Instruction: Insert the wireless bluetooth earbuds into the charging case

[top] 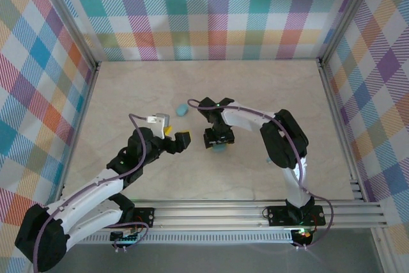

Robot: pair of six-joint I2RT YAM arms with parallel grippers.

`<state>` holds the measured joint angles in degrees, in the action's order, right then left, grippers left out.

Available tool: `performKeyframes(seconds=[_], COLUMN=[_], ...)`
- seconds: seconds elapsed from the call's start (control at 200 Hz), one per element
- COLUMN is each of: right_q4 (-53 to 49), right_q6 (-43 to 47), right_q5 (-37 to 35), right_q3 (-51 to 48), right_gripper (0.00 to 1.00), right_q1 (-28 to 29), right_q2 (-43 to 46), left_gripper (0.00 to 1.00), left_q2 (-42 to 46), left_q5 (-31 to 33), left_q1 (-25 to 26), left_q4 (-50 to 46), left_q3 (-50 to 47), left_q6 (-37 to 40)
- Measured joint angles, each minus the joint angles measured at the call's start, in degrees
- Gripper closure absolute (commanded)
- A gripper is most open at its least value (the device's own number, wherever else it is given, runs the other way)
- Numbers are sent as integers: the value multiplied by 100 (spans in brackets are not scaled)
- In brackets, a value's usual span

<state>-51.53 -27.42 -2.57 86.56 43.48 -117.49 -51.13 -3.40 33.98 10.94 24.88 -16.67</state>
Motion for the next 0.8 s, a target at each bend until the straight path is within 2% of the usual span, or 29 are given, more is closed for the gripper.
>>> performKeyframes(seconds=[0.155,0.365,0.44,0.55,0.69,0.8], right_q4=[-13,63,240,525,737,833], right_q6=[118,199,199,197,201,225], right_q5=[4,350,603,994,1233,1344], right_q3=[7,-44,-249,-793,-1462,-1899], right_gripper=[21,20,21,22,22,22], right_q1=[-9,-234,-487,-1080,-1818,-2087], right_q2=[15,431,769,1368,1930,2194], left_gripper=[10,11,13,24,23,23], left_q2=[-579,-1388,-1657,-2271,-3362,-4113], left_q5=[-380,-1235,-1416,-1547,-1561,-1567], left_q1=[0,48,127,273,516,715], left_q4=[-291,-763,-960,-1410,-1954,-2413], left_q3=[149,809,1119,1764,2656,3128], left_q6=[442,1657,2212,2988,3757,4155])
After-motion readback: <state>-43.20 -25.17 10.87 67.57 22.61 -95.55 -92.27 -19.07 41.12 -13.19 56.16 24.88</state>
